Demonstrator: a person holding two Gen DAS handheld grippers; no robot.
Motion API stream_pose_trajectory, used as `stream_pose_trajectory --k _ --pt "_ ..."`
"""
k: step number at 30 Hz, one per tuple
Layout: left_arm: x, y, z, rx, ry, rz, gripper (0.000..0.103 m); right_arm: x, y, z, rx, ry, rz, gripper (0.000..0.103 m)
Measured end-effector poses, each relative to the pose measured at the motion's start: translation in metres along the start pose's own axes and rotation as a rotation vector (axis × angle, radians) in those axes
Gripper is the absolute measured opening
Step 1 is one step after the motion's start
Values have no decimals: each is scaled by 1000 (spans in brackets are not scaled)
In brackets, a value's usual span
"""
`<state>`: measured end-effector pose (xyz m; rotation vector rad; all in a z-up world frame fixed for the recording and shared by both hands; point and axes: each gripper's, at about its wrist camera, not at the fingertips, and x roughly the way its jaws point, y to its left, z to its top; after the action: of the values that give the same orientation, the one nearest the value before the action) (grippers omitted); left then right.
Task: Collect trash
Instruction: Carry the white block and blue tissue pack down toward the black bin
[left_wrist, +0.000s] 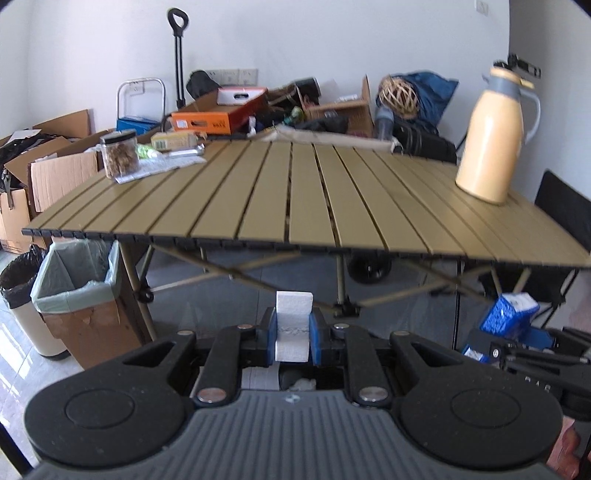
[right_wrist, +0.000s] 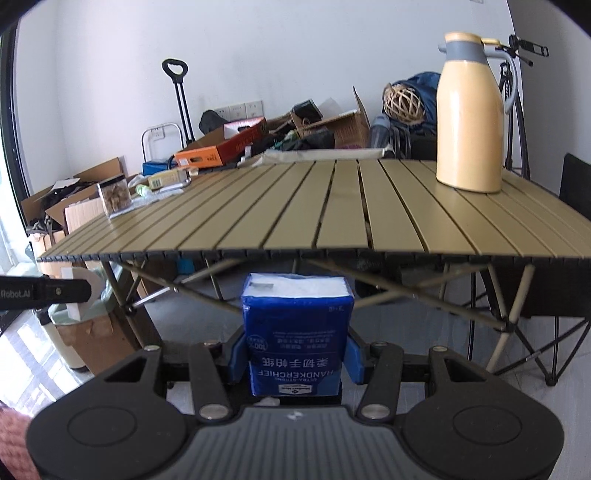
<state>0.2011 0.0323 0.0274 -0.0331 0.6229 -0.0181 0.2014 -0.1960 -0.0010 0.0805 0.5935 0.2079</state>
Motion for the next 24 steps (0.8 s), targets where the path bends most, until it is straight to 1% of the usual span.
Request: stream_pose_trajectory --k 7,12,19,24 --pt "21 -7 -26 39 82 7 18 12 -13 -20 6 45 -16 50" --pt "41 -4 -44 48 148 14 18 26 -25 -35 16 85 -32 50" --pt "82 5 -73 38 243 35 18 50 -42 -61 26 134 -64 50" --pt "105 15 -86 28 294 54 18 64 -55 -71 56 163 -85 50"
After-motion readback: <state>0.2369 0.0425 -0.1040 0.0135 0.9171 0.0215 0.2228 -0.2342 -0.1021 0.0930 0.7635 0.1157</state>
